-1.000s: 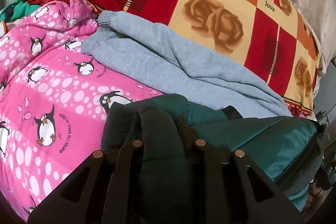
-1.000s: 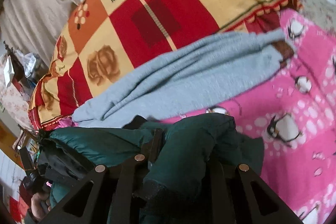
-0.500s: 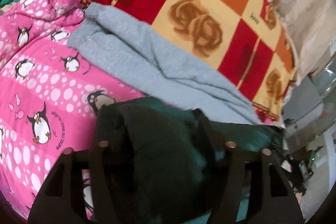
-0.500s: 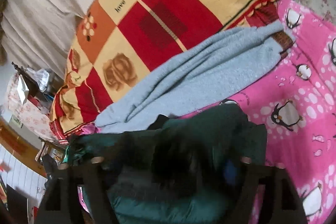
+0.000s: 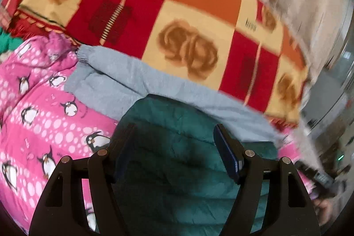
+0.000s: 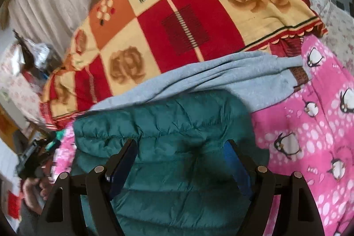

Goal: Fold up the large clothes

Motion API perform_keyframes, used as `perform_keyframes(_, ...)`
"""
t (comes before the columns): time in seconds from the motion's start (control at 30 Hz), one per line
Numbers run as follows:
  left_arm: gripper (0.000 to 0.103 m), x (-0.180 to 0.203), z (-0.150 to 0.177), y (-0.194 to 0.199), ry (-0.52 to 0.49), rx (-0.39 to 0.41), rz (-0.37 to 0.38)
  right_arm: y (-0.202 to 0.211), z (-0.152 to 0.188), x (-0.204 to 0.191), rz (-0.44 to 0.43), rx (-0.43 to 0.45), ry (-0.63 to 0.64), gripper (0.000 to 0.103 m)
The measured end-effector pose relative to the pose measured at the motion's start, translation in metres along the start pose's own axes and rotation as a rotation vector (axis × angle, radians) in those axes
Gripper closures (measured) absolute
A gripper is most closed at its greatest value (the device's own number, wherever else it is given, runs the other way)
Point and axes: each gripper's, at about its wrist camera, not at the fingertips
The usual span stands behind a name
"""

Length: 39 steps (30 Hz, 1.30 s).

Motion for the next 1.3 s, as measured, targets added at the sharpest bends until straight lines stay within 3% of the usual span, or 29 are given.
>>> perform_keyframes(0.13, 0.032, 0.022, 0.004, -0.062, -0.231, -0.100, -0.269, -0.034, -0.007, 0.002, 0.081, -0.035, 0.006, 0.025)
perform_keyframes(0.2, 0.032, 0.021, 0.015, -0.086, -0.299, -0.157, -0.334, -0.060, -0.009, 0.003, 0.121, -0.075, 0.035, 0.025)
perform_keyframes(0.3, 0.028, 0.009, 0.032, -0.105, -0.302, -0.159, -0.334, -0.098, -0.005, 0.008, 0.207, -0.168, 0.096, 0.023)
perform_keyframes(0.43, 0.023, -0.010, 0.039, -0.117, -0.203, -0.119, -0.337, -0.123, -0.003, 0.021, 0.200, -0.178, 0.098, 0.012)
perform_keyframes(0.7, 0.022, -0.007, 0.033, -0.146, -0.204, -0.152, -0.390, -0.157, -0.005, 0.040, 0.171, -0.230, 0.026, 0.005)
perform_keyframes(0.97, 0.022, -0.009, 0.028, -0.144, -0.194, -0.188, -0.365, -0.154, -0.006, 0.043, 0.156, -0.220, 0.006, 0.006)
perform_keyframes(1.0, 0.023, -0.010, 0.023, -0.140, -0.192, -0.211, -0.340, -0.148, -0.008, 0.044, 0.153, -0.227, -0.006, 0.010)
perform_keyframes(1.03, 0.023, -0.010, 0.017, -0.129, -0.181, -0.216, -0.304, -0.140, -0.012, 0.042, 0.159, -0.226, -0.003, 0.020)
perform_keyframes(1.07, 0.023, -0.010, 0.011, -0.110, -0.171, -0.184, -0.269, -0.130, -0.015, 0.039, 0.158, -0.210, 0.002, 0.024)
perform_keyframes(1.2, 0.023, -0.007, 0.004, -0.024, -0.200, -0.046, -0.138, -0.032, -0.022, 0.032, 0.041, -0.053, 0.010, 0.024)
perform_keyframes(1.3, 0.023, -0.018, 0.021, 0.017, -0.243, -0.036, -0.079, 0.033, 0.004, 0.028, 0.010, -0.013, 0.109, 0.023)
Point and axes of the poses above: each gripper's, at about its wrist camera, not at the fingertips, and y roughly against the way its jaws point, x to its right, z to its underside, and after that the axes turned 1 degree about x, right-handed
